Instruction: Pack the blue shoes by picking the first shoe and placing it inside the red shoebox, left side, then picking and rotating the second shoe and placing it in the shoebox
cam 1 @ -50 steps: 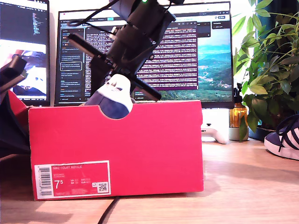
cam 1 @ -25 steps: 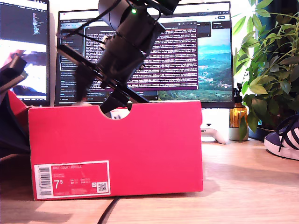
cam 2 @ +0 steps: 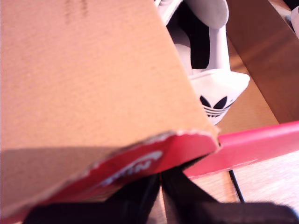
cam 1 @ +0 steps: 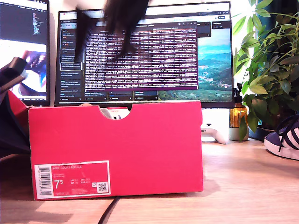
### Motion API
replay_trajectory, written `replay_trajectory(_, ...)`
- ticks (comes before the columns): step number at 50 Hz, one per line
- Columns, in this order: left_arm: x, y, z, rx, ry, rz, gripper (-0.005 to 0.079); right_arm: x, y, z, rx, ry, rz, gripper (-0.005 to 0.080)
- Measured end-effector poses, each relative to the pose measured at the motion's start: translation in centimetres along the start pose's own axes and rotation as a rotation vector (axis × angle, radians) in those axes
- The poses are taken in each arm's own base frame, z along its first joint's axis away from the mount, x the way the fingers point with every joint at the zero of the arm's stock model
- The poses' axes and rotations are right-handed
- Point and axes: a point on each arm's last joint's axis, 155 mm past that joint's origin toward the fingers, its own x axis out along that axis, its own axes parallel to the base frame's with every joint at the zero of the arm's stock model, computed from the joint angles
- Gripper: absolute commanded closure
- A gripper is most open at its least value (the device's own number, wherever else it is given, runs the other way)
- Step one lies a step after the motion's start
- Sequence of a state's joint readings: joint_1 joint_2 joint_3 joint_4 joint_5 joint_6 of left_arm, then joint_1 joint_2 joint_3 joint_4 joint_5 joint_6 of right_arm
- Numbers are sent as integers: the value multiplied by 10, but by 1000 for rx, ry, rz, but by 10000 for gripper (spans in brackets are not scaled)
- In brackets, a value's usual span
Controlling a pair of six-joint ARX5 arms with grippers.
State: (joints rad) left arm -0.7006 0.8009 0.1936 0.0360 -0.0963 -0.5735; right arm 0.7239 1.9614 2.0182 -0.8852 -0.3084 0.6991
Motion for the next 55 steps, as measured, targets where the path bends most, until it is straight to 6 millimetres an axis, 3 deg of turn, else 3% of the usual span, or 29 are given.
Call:
replay_trajectory(4, 0, 0, 0, 0, 0, 0, 762, -25, -4, 16, 23, -43, -28, 371)
replay_trajectory(7, 0, 0, 0, 0, 0, 0, 762, -42, -18, 28, 77, -92, -98, 371)
replay_trajectory(12, 0, 0, 0, 0, 0, 0, 762, -64, -58, 38, 233, -160, -256, 371)
replay_trajectory(20, 0, 0, 0, 0, 0, 0, 762, -97, -135, 26, 529, -227, -551, 371)
replay_trajectory(23, 0, 0, 0, 0, 0, 0, 762, -107, -151, 29, 577, -267, -605, 370)
replay_trajectory(35, 0, 0, 0, 0, 0, 0, 762, -127, -179, 46, 702, -387, -660, 91)
replay_trajectory(44, 0, 0, 0, 0, 0, 0, 762, -154, -202, 53, 767, -491, -715, 89)
replay_trajectory(55, 0, 0, 0, 0, 0, 0, 762, -215, -227, 32, 915, -595, -718, 89)
